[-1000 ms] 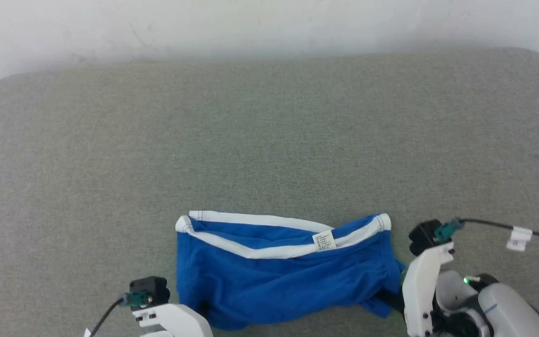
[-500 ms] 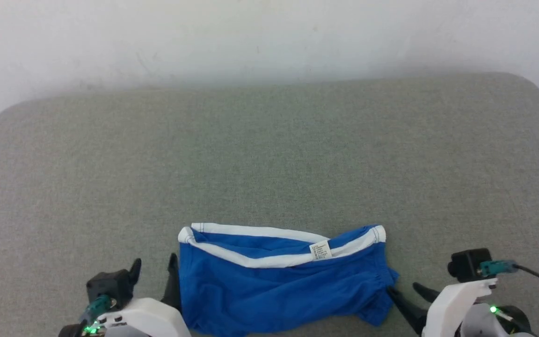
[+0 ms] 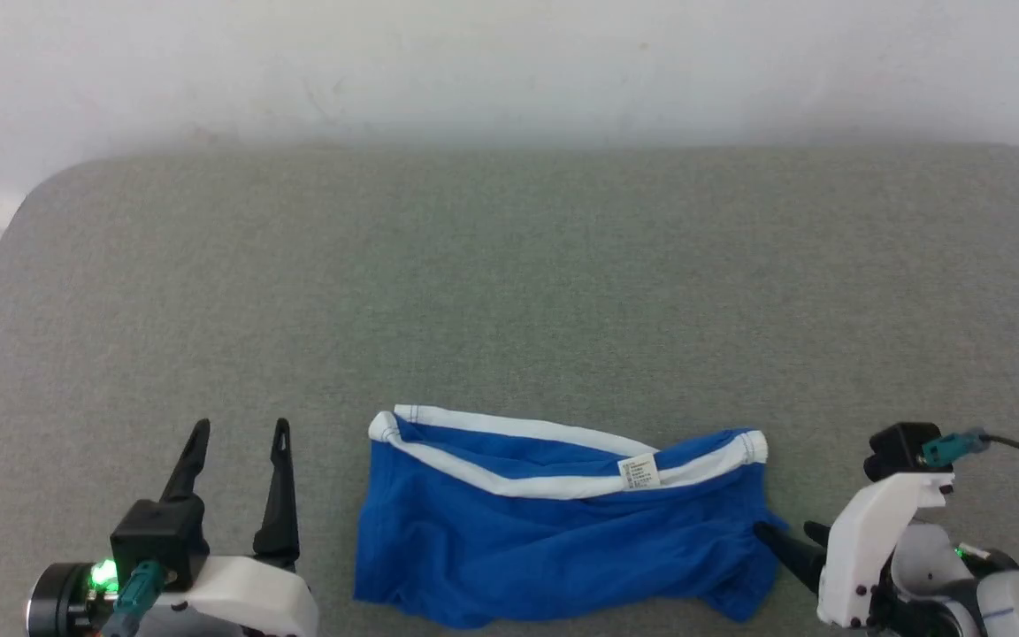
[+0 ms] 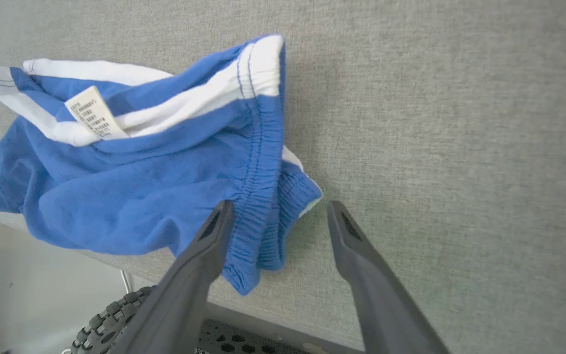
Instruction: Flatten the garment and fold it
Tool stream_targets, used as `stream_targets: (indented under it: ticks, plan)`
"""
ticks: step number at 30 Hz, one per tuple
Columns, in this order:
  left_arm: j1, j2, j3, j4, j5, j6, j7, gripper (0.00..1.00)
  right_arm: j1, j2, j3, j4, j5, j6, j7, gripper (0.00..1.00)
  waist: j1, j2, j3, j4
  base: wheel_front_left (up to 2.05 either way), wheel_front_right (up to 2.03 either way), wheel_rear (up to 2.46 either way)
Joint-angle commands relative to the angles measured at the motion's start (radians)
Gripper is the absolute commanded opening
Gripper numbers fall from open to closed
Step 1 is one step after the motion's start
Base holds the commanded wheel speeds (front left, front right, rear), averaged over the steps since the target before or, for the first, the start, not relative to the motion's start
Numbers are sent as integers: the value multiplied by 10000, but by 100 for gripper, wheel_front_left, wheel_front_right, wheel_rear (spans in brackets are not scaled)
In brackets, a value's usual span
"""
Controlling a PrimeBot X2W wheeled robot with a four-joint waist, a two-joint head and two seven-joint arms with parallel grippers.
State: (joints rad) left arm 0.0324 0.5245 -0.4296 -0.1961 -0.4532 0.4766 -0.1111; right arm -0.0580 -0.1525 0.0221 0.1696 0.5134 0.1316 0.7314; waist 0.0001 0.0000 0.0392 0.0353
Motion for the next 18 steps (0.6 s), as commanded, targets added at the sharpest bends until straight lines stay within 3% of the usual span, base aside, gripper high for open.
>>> stream_targets:
  ticks: [1,12,13,14,15,16,18]
  plan:
    - [-142,99,7,-90,102,8,35,100,-261,-11,-23,153,88,-9,93,100,-1,0,304,298,0,0,0]
    - [-554,28,-52,-161,239,84,67,100,-1520,38,840,2340,408,-9,1141,100,-1,0,951,520,0,0,0]
    - [-585,11,-70,-145,238,70,59,100,-1528,53,979,2525,453,-9,1289,96,-1,0,969,523,0,0,0]
    - [-611,-3,-85,-125,239,62,55,100,-1519,67,1129,2674,511,-9,1461,45,-1,0,977,524,0,0,0]
    - [-631,-17,-100,-107,239,59,54,100,-1509,83,1251,2774,588,-9,1590,26,-1,0,977,521,0,0,0]
    - [-645,-25,-112,-97,240,57,53,100,-1503,102,1308,2842,677,-9,1654,0,-1,0,977,513,0,0,0]
    - [-658,-34,-130,-78,233,49,51,100,-1500,86,1423,2922,781,-9,1756,0,-1,0,953,493,0,0,0]
